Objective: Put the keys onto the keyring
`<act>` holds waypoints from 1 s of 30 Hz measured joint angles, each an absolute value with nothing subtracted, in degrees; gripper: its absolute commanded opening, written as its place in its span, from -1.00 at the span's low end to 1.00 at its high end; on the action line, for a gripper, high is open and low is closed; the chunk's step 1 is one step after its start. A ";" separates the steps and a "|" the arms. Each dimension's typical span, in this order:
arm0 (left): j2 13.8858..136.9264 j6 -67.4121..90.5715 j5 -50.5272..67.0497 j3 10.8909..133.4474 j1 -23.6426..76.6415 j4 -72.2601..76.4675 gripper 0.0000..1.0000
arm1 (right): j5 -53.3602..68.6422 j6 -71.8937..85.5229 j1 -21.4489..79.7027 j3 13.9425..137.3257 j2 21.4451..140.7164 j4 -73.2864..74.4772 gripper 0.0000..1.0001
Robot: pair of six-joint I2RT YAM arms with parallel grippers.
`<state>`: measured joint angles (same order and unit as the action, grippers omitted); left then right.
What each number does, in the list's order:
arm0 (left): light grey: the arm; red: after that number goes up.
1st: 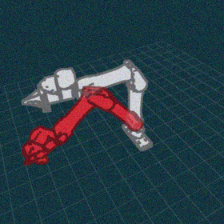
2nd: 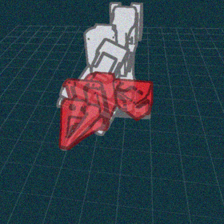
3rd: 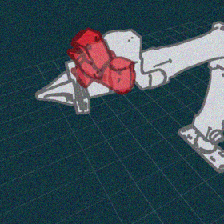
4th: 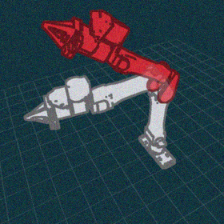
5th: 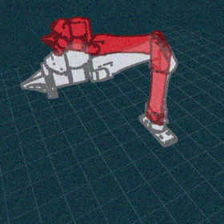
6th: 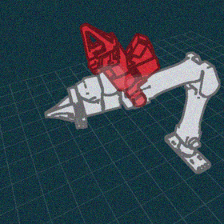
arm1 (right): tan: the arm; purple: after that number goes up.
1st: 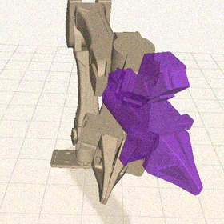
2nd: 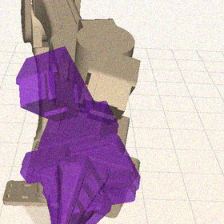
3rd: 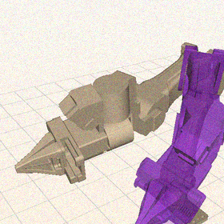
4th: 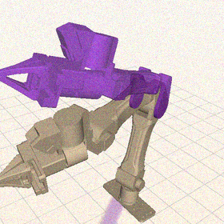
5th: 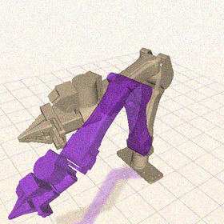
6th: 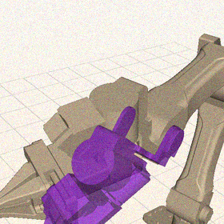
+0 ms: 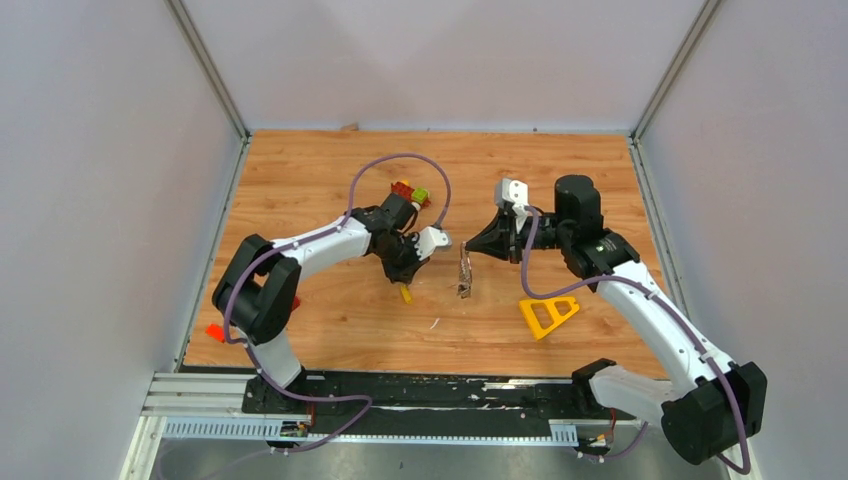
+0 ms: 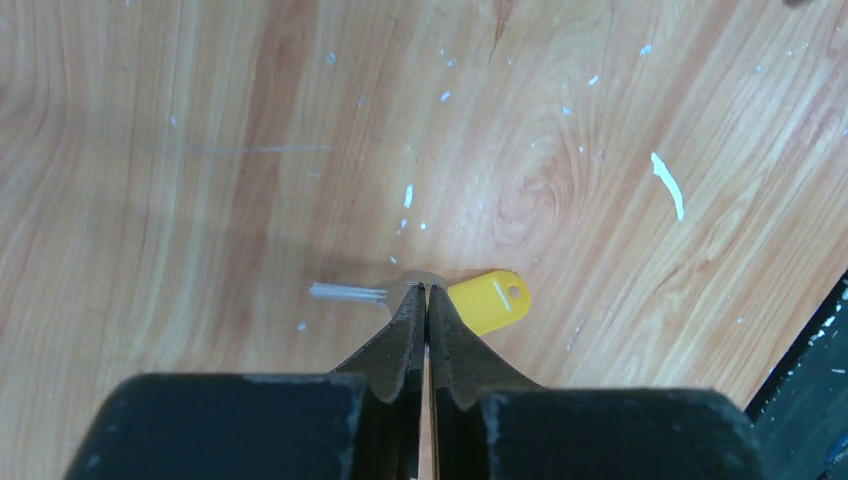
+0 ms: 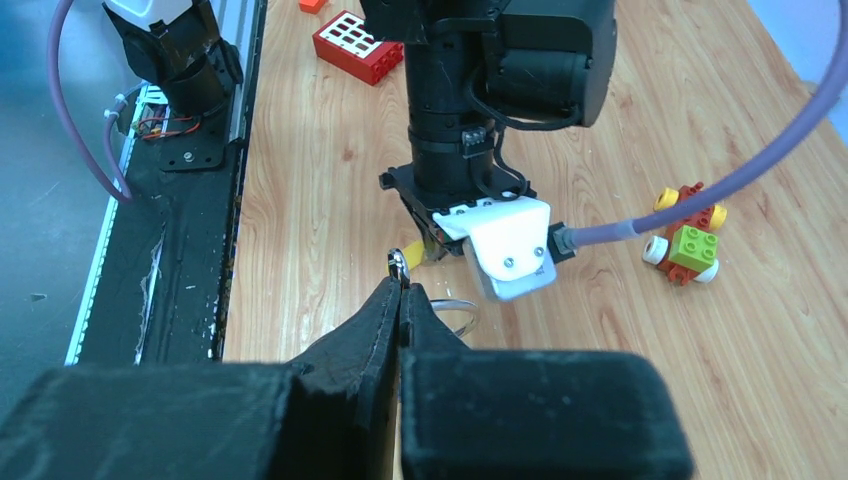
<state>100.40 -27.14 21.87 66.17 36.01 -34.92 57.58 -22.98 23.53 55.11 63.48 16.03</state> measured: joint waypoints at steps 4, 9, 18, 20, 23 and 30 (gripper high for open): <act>97.30 -28.25 22.00 63.33 35.57 -34.13 -0.43 | 57.69 -23.31 23.53 55.11 62.94 16.01 -1.00; 95.22 -28.67 21.96 61.98 35.31 -32.27 -0.06 | 57.95 -23.66 23.53 55.11 62.92 16.03 -1.00; 94.06 -29.36 21.69 61.08 34.76 -31.92 0.05 | 58.19 -23.77 23.53 55.11 62.92 16.03 -1.00; 93.69 -30.17 21.52 60.90 34.26 -32.45 0.07 | 58.24 -23.90 23.53 55.11 62.92 16.03 -1.00; 92.86 -31.55 21.04 60.66 32.99 -33.54 0.08 | 58.39 -24.08 23.53 55.11 62.92 16.03 -1.00; 92.51 -42.78 21.04 60.66 31.86 -37.47 0.10 | 58.70 -24.32 23.53 55.11 62.92 16.05 -1.00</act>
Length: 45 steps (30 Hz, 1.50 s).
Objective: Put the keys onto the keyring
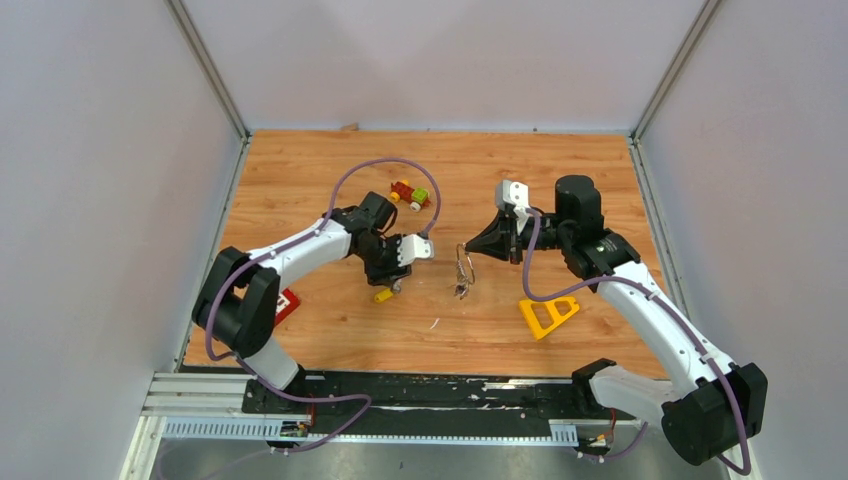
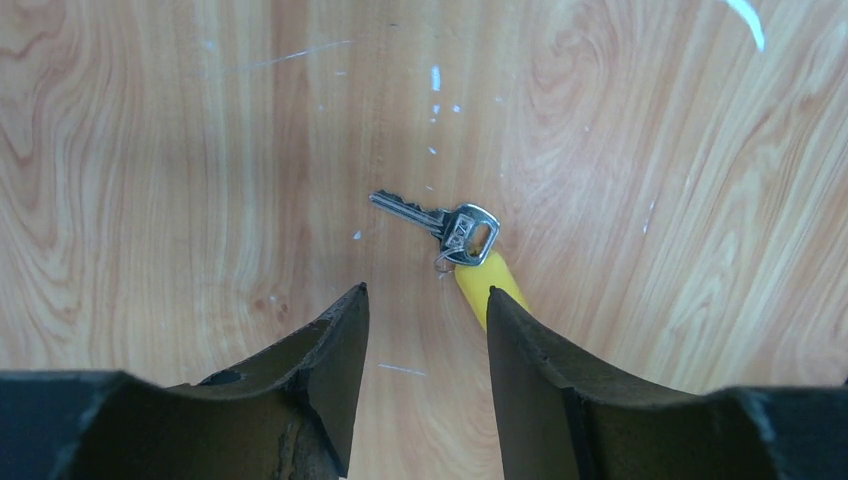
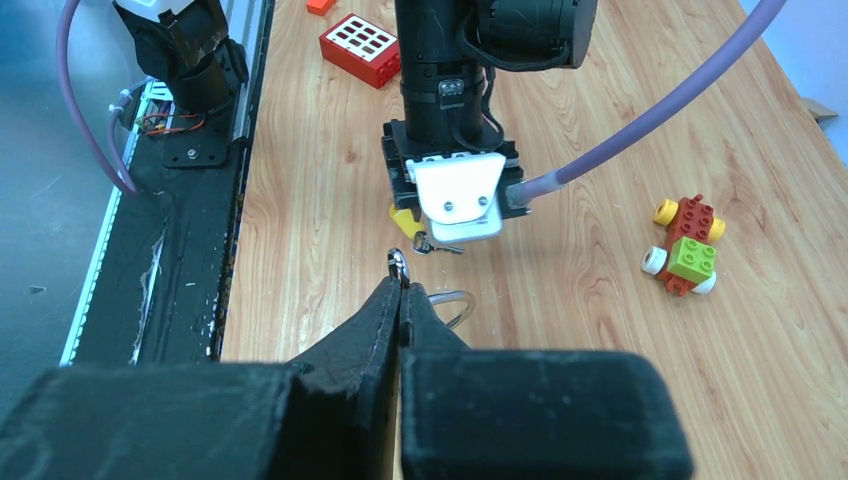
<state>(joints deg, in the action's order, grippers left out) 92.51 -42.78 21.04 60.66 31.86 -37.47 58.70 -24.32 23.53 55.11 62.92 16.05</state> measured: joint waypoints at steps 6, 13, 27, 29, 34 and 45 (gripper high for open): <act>95.13 -59.00 22.28 62.35 31.86 -42.70 0.09 | 58.89 -24.34 23.53 55.11 62.92 16.05 -1.00; 102.06 -72.66 23.16 69.21 31.88 -49.25 0.04 | 58.92 -24.64 23.53 55.11 62.92 16.32 -1.00; 105.86 -82.48 24.82 71.29 31.90 -54.96 -0.13 | 59.16 -25.19 23.53 55.11 62.92 16.91 -1.00; 105.86 -82.76 25.15 71.18 31.94 -54.94 -0.17 | 59.18 -25.19 23.53 55.11 62.92 16.91 -1.00; 105.86 -82.87 25.47 69.76 32.67 -54.28 -0.20 | 59.20 -25.19 23.53 55.11 62.89 16.93 -1.00; 104.81 -82.78 25.63 67.88 32.97 -52.99 -0.72 | 59.24 -25.19 23.53 55.11 62.89 16.93 -1.00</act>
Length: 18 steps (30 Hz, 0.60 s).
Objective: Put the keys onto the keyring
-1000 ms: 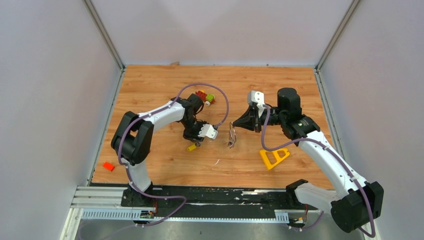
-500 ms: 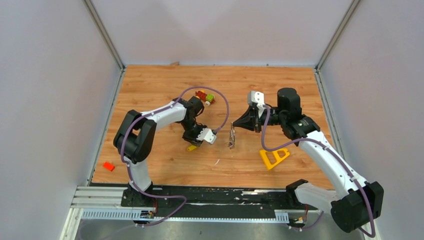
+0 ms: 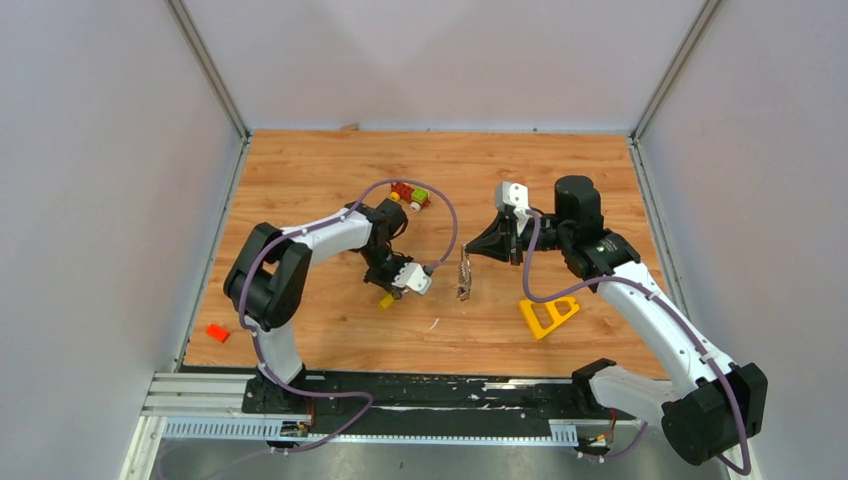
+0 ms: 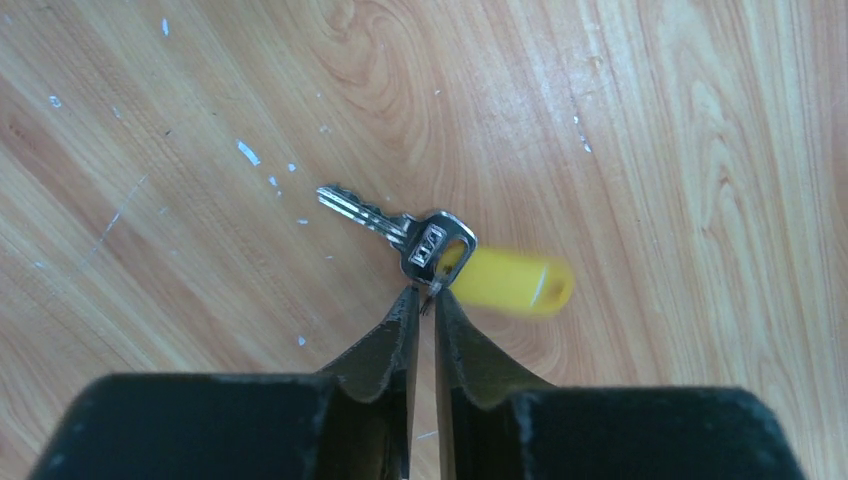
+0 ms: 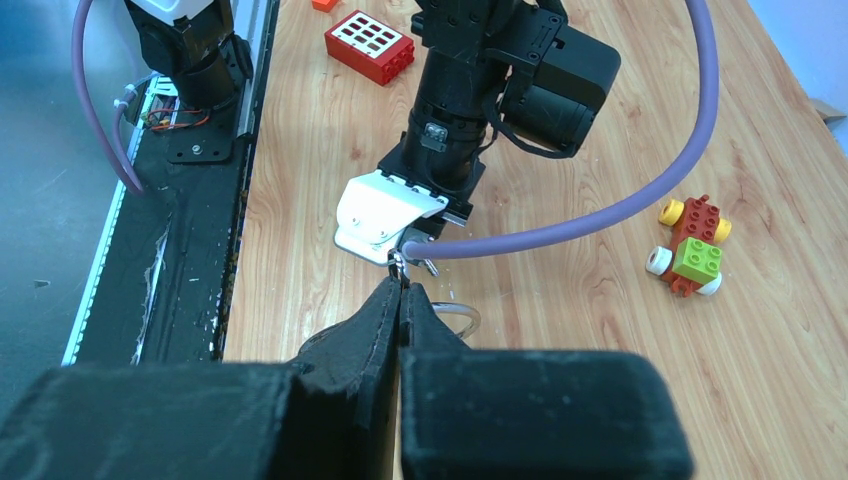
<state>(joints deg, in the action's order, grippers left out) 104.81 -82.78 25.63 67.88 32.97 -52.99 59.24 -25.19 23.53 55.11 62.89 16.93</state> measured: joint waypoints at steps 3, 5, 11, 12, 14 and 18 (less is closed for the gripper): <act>103.98 -82.54 25.67 66.92 32.97 -52.90 -0.90 | 59.24 -25.19 23.53 55.11 62.89 16.93 -1.00; 103.28 -82.17 25.67 66.22 32.97 -52.93 -0.97 | 59.24 -25.19 23.53 55.11 62.89 16.93 -1.00; 99.70 -79.05 25.69 63.68 32.97 -52.01 -1.00 | 59.24 -25.19 23.53 55.11 62.89 16.93 -1.00; 98.80 -78.15 25.80 63.09 32.97 -51.57 -1.00 | 59.24 -25.19 23.53 55.11 62.89 16.93 -1.00; 97.10 -75.99 26.11 62.00 32.97 -50.61 -1.00 | 59.24 -25.19 23.53 55.11 62.89 16.93 -1.00; 92.73 -70.19 26.72 58.59 32.97 -46.85 -1.00 | 59.27 -25.19 23.53 55.11 62.89 16.93 -1.00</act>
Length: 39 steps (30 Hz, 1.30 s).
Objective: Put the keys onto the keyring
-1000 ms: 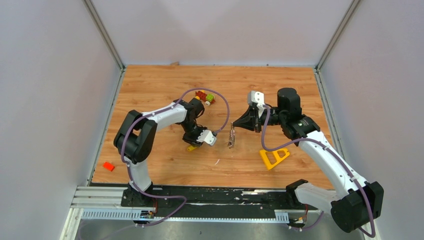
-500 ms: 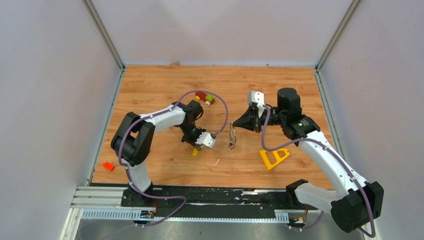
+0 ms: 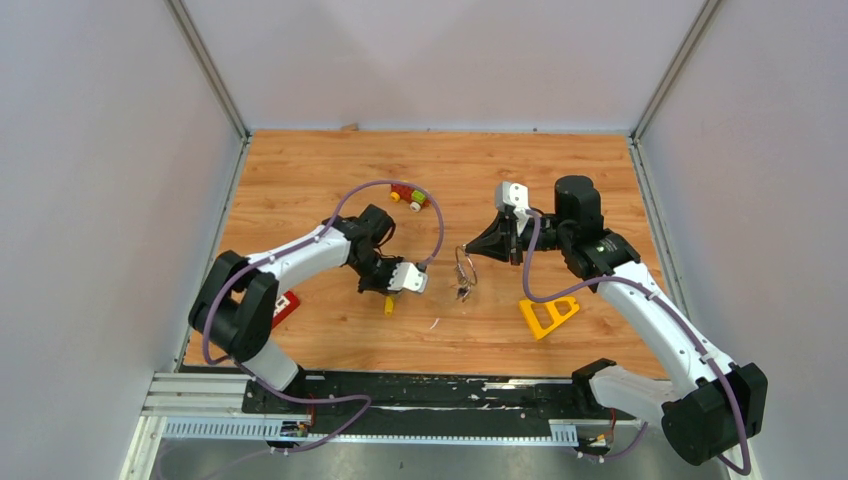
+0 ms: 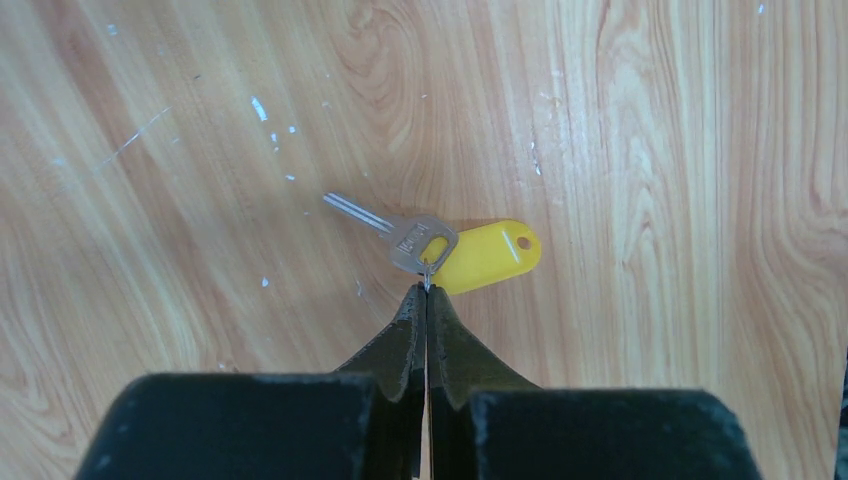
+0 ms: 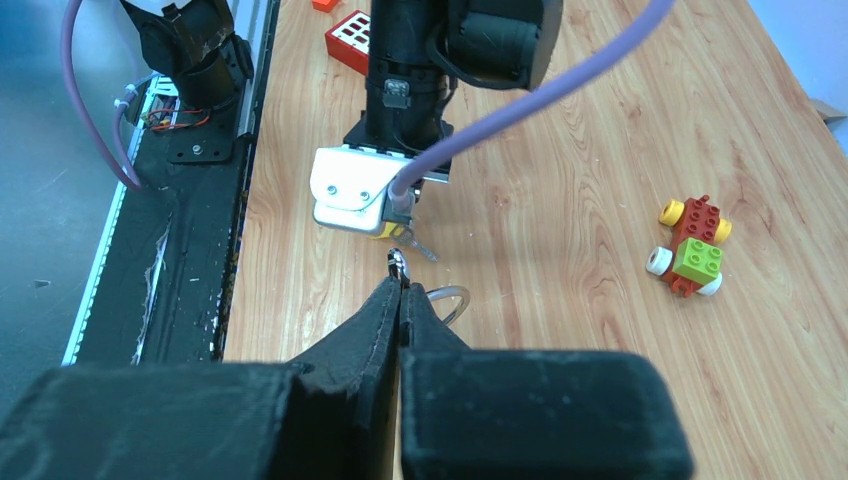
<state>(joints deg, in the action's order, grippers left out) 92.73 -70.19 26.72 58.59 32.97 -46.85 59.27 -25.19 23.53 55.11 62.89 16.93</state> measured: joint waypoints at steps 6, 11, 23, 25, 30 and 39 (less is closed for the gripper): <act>87.42 -62.11 26.76 53.65 32.97 -39.86 -1.00 | 59.33 -25.19 23.53 55.11 62.89 16.93 -1.00; 86.48 -57.54 27.55 52.95 32.97 -35.09 -1.00 | 59.51 -25.19 23.53 55.11 62.89 16.93 -1.00; 79.88 -48.99 32.99 52.25 32.97 -32.03 -1.00 | 62.19 -25.61 23.53 55.11 62.89 16.95 -1.00; 78.91 -47.33 34.39 52.25 32.97 -31.88 -1.00 | 62.78 -25.71 23.53 55.11 62.89 16.95 -1.00; 75.02 -41.76 38.13 52.27 32.97 -30.61 -1.00 | 64.18 -26.04 23.53 55.09 62.89 16.97 -1.00; 67.18 -33.15 42.50 59.22 34.06 -28.91 -1.00 | 67.35 -21.91 23.53 53.82 62.89 14.26 -1.00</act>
<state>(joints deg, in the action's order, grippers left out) 67.18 -33.15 42.50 59.22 34.06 -28.91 67.35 -21.91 23.53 53.82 62.89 14.26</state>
